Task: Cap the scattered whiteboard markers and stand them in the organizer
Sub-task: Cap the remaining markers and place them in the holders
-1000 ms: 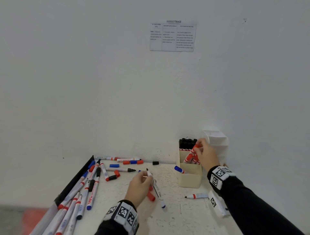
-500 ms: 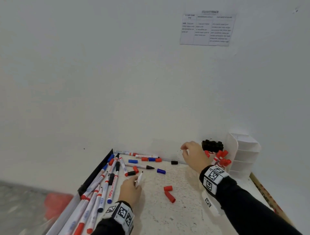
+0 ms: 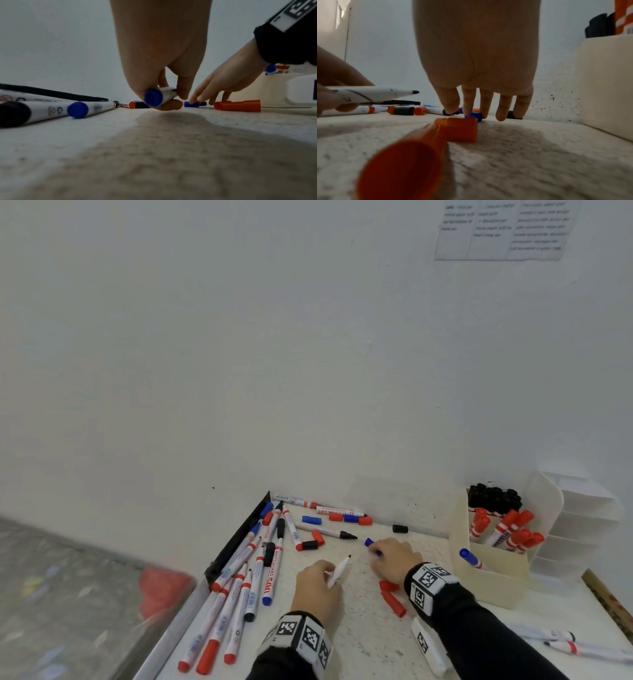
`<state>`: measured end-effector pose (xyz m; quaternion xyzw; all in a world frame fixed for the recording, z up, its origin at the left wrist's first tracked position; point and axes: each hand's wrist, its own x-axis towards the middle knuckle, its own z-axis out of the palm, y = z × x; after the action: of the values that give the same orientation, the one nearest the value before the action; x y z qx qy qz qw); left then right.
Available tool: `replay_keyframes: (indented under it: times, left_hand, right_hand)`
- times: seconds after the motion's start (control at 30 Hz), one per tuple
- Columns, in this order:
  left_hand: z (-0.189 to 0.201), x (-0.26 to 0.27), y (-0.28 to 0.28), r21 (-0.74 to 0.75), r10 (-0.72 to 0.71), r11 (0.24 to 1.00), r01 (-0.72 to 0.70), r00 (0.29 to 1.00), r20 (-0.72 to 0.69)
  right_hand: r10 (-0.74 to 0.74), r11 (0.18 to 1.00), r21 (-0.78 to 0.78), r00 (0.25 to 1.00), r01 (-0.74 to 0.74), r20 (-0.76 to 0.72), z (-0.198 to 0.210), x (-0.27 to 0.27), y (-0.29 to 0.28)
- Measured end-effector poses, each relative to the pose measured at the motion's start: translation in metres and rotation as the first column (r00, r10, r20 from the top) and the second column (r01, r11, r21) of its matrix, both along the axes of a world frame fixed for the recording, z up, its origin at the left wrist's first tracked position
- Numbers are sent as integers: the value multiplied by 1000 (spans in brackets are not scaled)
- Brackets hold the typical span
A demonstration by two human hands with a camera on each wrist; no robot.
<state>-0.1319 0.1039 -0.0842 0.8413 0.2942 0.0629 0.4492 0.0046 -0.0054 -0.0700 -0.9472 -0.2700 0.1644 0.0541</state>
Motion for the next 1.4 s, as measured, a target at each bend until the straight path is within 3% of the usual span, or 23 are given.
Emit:
replay_keyframes:
  times: [0.1,0.23,0.37,0.57,0.73,0.9,1.2,1.3,1.4]
  left_hand:
    - [-1,1,2,8,17,1000,-17,1000,15]
    - [-1,1,2,48,22,999,-23,1000,15]
    - [-1,2,3,104,5,995,-8,999,32]
    - [-2,3,-2,171,-96,982,84,993,65]
    - [2,4,-6,66,-153,987,143,972,177]
    - [4,0,-7,-24,-169,983,182,948,268]
    - [11,-4,-9,-170,-202,952,255,939,278]
    - [14,-5,-11,-116,-132,978,171,949,285]
    - [8,-5,-5,142,92,984,-109,988,122]
  right_hand:
    - [-62,994,91,998,59,33,1,0,-1]
    - [-134,933,342,990,114,37,7,-1,-6]
    - [-20,857,515,1000,13,8,19,-7,-9]
    - [194,857,484,981,-177,15,23,-19,-10]
    - [97,835,548,992,-41,-75,24,-29,-8]
    - [-31,828,558,998,54,-50,28,-39,-2]
    - [39,776,627,987,68,-156,25,-46,-9]
    - [66,760,649,991,24,-113,30,-45,-12]
    - [19,679,733,997,39,-71,41,-43,-18]
